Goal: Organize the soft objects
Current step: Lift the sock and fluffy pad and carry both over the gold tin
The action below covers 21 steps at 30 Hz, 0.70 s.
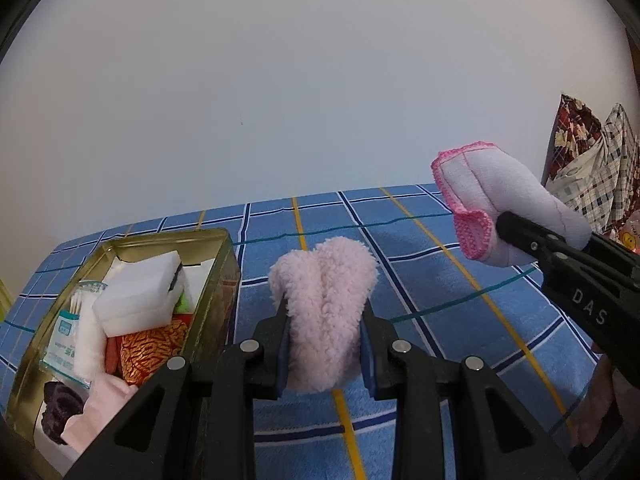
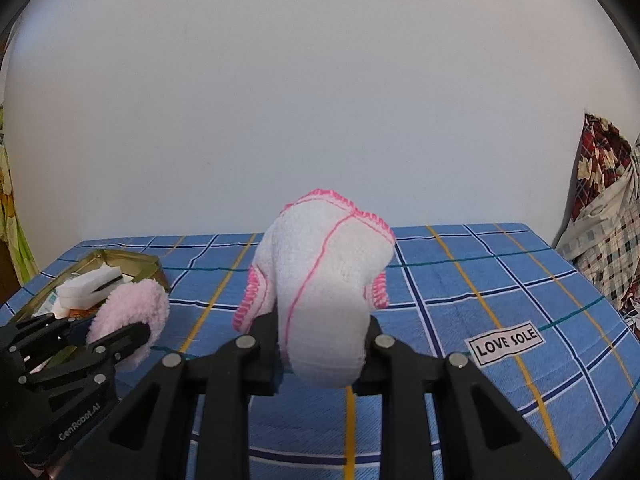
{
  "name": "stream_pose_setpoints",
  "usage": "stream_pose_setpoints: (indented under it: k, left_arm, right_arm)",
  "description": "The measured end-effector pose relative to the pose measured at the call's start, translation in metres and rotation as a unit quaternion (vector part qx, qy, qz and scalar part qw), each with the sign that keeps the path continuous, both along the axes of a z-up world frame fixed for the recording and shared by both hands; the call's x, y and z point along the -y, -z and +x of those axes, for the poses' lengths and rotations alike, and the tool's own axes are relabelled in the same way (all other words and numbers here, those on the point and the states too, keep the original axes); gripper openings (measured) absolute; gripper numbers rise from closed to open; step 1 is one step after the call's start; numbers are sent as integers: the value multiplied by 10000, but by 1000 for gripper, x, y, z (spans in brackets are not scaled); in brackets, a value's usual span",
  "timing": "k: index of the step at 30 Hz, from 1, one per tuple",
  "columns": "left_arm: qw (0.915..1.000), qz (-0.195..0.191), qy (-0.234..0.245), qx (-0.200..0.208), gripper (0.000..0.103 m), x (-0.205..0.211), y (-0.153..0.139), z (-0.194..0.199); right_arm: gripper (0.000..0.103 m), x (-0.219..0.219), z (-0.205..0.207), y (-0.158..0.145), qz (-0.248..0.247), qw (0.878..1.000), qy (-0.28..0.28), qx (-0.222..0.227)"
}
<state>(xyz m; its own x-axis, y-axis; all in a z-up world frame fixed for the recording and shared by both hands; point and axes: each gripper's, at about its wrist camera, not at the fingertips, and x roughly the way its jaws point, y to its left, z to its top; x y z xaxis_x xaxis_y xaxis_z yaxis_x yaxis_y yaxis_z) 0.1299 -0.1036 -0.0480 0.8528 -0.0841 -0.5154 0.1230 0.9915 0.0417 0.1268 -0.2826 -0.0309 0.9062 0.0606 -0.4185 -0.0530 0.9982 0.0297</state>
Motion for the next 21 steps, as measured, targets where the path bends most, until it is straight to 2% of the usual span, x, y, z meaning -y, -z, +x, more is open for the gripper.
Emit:
stream_pose_setpoints:
  k: [11,21]
  left_arm:
    - [9997,-192,-90,142,30,-12,-2,-15]
    - [9992,-110,-177,344,31,-16,-4,-31]
  right_arm:
    - [23,0,-14,-4,123,9998,-113,97]
    - [24,-14,-34,-6,-57,9995,-185,259]
